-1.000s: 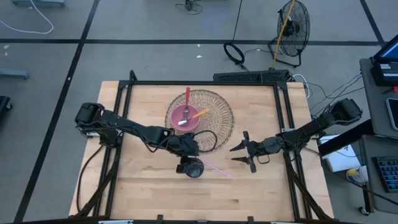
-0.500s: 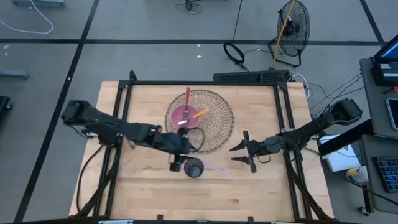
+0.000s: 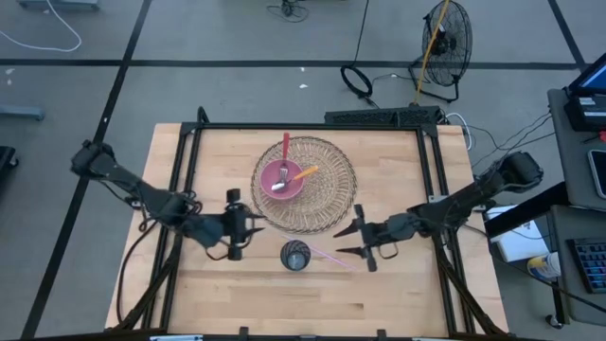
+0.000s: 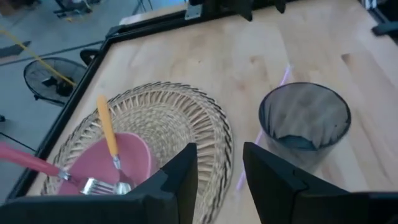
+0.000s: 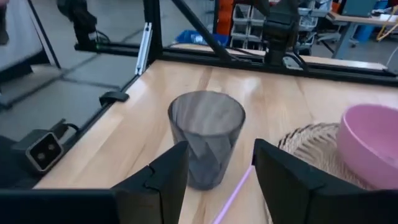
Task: Pick & Place Utensil
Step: Put the blue cup on the brown placemat to the right of the pink bowl on the brown placemat
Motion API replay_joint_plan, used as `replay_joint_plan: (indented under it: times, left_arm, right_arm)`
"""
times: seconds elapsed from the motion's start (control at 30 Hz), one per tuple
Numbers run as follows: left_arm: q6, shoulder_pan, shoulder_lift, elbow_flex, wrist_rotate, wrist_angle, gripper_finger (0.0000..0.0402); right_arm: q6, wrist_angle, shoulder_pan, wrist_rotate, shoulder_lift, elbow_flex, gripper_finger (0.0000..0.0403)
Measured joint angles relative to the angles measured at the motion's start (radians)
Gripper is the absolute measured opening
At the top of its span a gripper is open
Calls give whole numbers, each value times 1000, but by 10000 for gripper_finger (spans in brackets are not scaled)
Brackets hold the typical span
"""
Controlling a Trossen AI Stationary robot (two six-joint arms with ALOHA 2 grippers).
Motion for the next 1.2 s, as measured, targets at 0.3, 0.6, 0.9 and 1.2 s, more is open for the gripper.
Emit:
replay_joint_plan:
  times: [0.3,0.6,0.9,1.2]
  left_arm:
    - [-75,-98,-105,-290,-161,286,131]
    - [-69,-110,-154,-424,-200,469,131]
    - [-51,-116,-153,-428,-206,482,131]
    - [-41,-131,-153,-429,-215,481,131]
  right_arm:
    - [-36,-305,-26,-3,157,335,171]
    - [35,-512,-85,-82,323,598,172]
    - [60,-724,-147,-199,472,783,190]
    - [109,-772,-190,-213,501,800,188]
